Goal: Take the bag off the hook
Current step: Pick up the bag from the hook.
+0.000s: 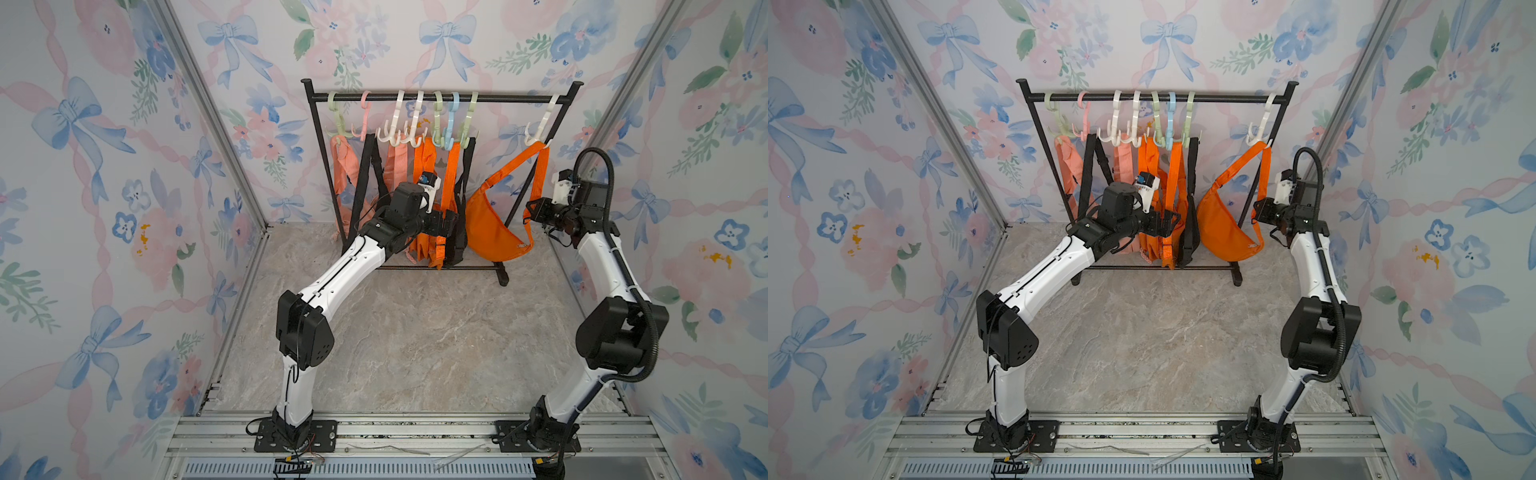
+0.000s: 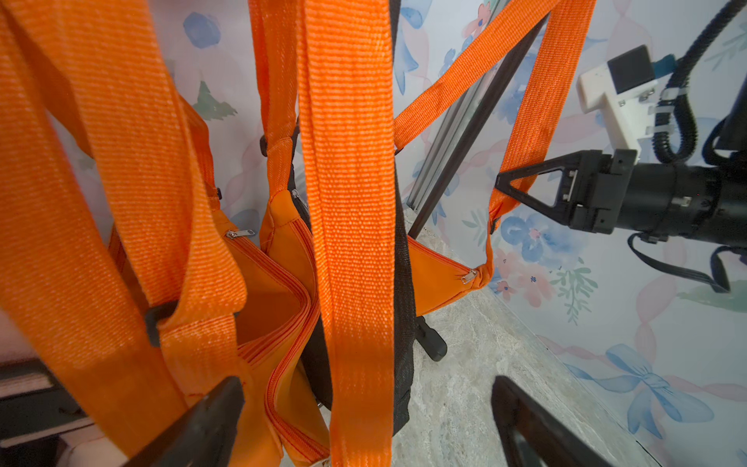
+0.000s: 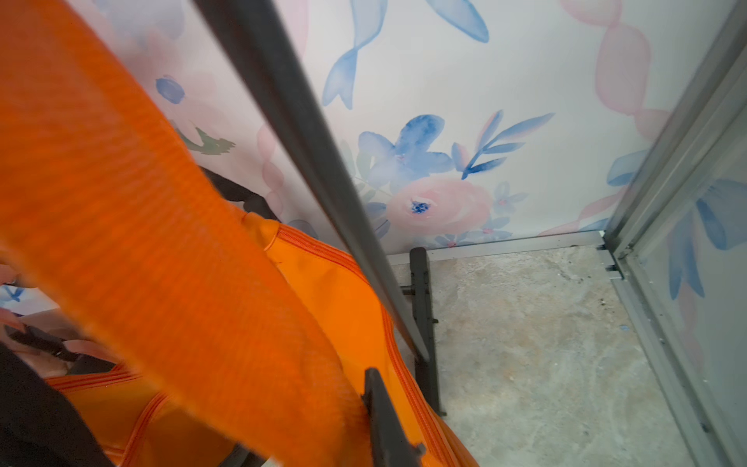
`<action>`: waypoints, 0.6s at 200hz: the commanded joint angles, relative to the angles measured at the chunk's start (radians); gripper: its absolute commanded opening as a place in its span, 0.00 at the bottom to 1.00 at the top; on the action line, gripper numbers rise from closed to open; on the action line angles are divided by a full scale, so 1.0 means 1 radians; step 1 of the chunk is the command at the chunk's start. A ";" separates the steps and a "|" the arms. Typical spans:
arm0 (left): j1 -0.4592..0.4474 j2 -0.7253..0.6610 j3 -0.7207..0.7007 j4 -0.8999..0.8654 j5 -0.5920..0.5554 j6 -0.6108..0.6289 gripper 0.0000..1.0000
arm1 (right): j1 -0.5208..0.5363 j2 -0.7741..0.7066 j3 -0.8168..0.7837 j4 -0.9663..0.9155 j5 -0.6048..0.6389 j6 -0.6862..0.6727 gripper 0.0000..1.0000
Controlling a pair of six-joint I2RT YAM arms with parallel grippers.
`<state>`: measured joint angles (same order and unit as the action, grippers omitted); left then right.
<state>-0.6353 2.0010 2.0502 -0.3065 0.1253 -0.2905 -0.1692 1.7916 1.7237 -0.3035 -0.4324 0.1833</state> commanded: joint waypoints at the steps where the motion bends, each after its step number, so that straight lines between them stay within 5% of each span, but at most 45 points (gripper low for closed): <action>1: 0.000 0.040 0.043 -0.007 0.039 0.001 0.98 | 0.082 -0.081 -0.056 0.079 0.010 0.023 0.13; 54: -0.008 0.100 0.124 -0.006 0.157 -0.048 0.98 | 0.265 -0.097 -0.043 0.158 -0.046 0.109 0.15; 120: -0.022 0.137 0.133 -0.007 0.214 -0.078 0.98 | 0.327 -0.055 -0.006 0.184 -0.056 0.165 0.15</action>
<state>-0.6460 2.1059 2.1643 -0.3134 0.2962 -0.3492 0.1463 1.7191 1.6939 -0.1558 -0.4725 0.3122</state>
